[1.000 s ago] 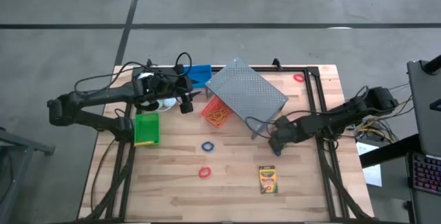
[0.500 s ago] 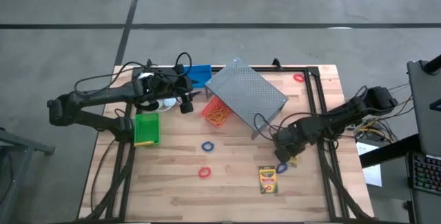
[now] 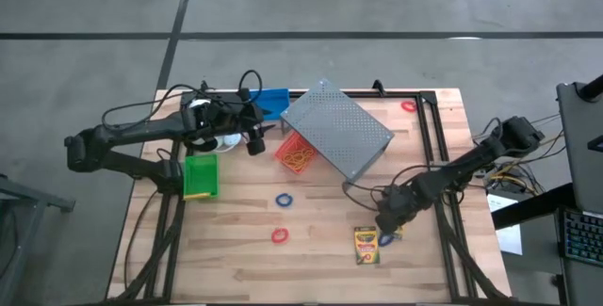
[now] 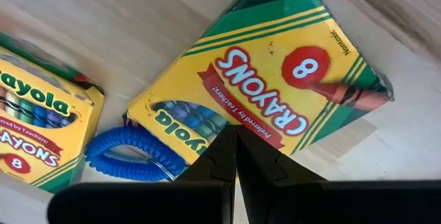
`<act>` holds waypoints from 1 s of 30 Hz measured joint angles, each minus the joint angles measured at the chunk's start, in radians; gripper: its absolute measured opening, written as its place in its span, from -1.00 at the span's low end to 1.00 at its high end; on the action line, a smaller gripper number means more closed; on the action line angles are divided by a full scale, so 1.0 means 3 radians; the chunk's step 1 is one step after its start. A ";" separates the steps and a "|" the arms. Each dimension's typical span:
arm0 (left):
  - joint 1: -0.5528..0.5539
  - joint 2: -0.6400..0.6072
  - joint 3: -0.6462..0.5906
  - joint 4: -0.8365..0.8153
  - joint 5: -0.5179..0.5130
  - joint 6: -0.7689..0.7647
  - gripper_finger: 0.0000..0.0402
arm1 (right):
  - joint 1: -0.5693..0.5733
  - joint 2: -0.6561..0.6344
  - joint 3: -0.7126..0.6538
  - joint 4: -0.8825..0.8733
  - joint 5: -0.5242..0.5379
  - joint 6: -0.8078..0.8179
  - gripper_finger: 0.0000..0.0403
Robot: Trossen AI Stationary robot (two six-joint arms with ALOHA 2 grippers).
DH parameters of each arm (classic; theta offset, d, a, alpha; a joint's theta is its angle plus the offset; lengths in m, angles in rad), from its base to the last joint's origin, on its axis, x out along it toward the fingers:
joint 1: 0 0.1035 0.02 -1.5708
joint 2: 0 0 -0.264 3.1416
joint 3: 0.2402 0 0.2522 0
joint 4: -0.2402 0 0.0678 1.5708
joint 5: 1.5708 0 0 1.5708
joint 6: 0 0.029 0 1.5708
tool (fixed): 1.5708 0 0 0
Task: Pick & Place Office Desk Supplies
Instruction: Put the crayon box into the green bin
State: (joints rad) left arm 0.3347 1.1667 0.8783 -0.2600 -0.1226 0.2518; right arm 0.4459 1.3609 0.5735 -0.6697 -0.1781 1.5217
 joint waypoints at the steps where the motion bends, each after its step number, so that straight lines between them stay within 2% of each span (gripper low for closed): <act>1: 0.0000 0.0000 0.0000 0.0000 0.0007 -0.0072 -0.06 | 0.0007 -0.0001 0.0000 0.0000 0.0016 0.0008 -0.96; 4: -0.0023 0.0000 0.0000 0.0000 0.0134 -0.0289 -0.06 | 0.0010 -0.0001 0.0004 0.0000 0.0023 -0.0009 -0.96; 7: -0.0123 0.0000 0.0000 -0.0001 0.0429 -0.0348 -0.06 | 0.0010 0.0000 0.0015 -0.0003 0.0067 -0.0149 -0.96; 9: -0.0252 0.0000 0.0000 0.0004 0.0603 -0.0390 -0.06 | 0.0010 0.0000 0.0017 -0.0005 0.0202 -0.0274 -0.96; 11: -0.0446 0.0000 0.0000 0.0069 0.0632 -0.0492 -0.06 | 0.0007 -0.0001 0.0018 -0.0009 0.0360 -0.0354 -0.96; 15: -0.0986 0.0000 0.0000 0.0368 0.0370 -0.0621 -0.06 | 0.0008 -0.0001 0.0019 0.0000 0.0673 -0.0275 -0.96; 19: -0.1560 0.0000 0.0001 0.0603 -0.0123 -0.0814 -0.06 | 0.0007 -0.0001 0.0016 0.0011 0.0851 -0.0257 -0.96; 23: -0.1965 0.0000 0.0071 0.0636 -0.0534 -0.0984 -0.06 | 0.0003 0.0002 0.0010 0.0013 0.1210 -0.0022 -0.96; 27: -0.2164 0.0000 0.0086 0.0632 -0.0580 -0.1135 -0.06 | 0.0003 0.0006 -0.0009 0.0153 0.1442 -0.0010 -0.96; 30: -0.2227 0.0000 0.0061 0.0641 -0.0586 -0.1343 -0.06 | -0.0001 0.0011 -0.0048 0.0492 0.1474 -0.0106 -0.96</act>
State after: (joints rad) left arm -0.3333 1.1667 0.8967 -0.0676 -0.2984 -0.1510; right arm 0.4458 1.3640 0.5593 -0.5222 0.2640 1.4898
